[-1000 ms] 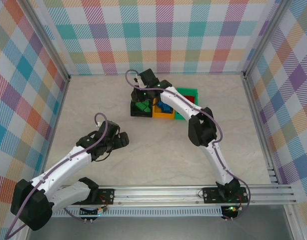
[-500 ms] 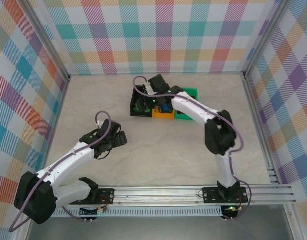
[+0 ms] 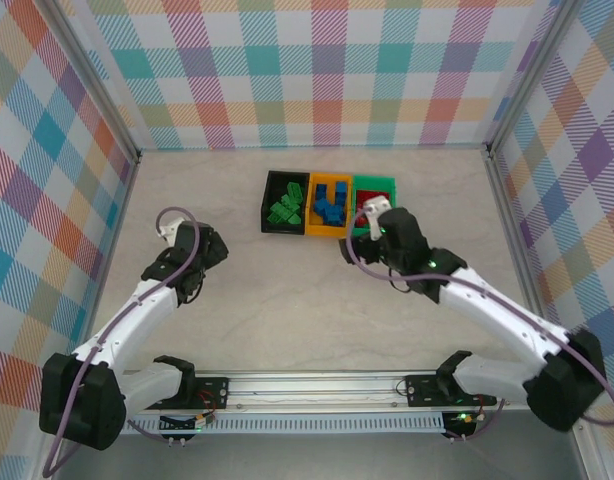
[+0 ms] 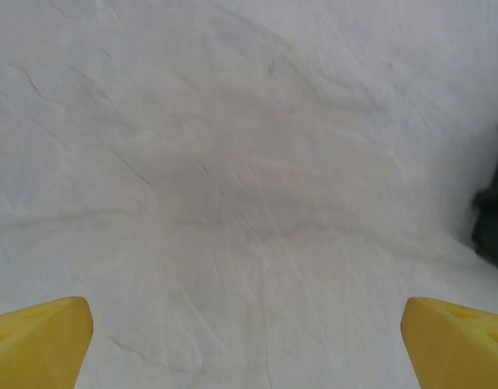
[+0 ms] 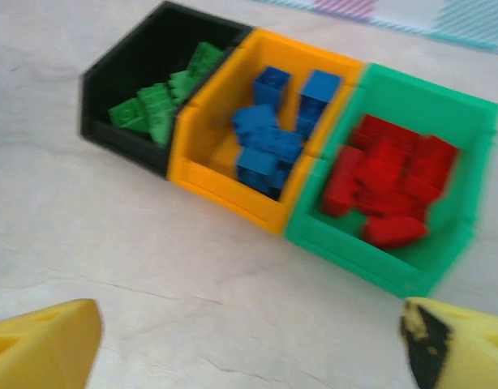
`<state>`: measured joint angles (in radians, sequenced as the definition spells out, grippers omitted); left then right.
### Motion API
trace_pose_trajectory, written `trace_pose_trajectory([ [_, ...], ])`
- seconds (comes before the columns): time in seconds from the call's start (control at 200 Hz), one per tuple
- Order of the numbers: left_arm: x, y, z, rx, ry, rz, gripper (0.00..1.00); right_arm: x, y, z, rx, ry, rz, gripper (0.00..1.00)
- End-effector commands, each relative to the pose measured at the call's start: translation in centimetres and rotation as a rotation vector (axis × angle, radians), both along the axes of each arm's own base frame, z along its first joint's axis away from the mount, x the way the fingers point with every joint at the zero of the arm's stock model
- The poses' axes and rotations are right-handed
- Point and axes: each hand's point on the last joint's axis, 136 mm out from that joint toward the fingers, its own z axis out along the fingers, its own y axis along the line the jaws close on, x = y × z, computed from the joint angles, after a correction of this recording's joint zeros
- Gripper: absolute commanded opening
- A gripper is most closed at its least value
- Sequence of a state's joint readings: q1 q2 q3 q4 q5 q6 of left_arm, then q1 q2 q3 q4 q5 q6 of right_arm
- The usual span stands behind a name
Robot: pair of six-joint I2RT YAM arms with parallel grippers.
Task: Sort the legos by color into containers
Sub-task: Reset both arms
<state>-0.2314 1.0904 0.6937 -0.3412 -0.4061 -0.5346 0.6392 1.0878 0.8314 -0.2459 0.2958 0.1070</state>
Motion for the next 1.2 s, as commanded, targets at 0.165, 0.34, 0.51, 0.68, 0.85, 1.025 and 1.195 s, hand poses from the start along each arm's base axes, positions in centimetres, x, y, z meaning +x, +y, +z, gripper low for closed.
trace_pose_trajectory([
  [0.165, 2.5, 3.9, 0.9, 0.083, -0.124, 0.113, 1.0, 1.7, -11.2, -1.3, 0.006, -0.221, -0.375, 0.99],
  [0.34, 2.6, 5.4, 0.8, 0.188, -0.241, 0.146, 1.0, 3.4, -16.6, -6.0, 0.017, -0.158, -0.582, 0.99],
  [0.51, 3.6, 5.3, 0.0, 0.298, -0.31, 0.069, 1.0, 5.5, -17.4, -6.9, -0.013, -0.185, -0.544, 0.99],
  [0.68, 5.3, 4.0, -2.0, 0.337, -0.316, -0.037, 1.0, 7.8, -19.4, -8.8, 0.042, -0.193, -0.585, 0.99],
  [0.85, 5.7, 3.0, -1.9, 0.334, -0.393, -0.122, 1.0, 8.7, -18.5, -10.1, 0.067, -0.219, -0.506, 0.99],
  [1.025, 6.3, 0.9, -4.1, 0.323, -0.438, -0.247, 1.0, 8.6, -16.6, -11.2, 0.084, -0.256, -0.379, 0.99],
  [1.195, 8.0, 0.7, -5.1, 0.325, -0.327, -0.269, 1.0, 9.6, -16.0, -11.8, 0.124, -0.158, -0.308, 0.99],
])
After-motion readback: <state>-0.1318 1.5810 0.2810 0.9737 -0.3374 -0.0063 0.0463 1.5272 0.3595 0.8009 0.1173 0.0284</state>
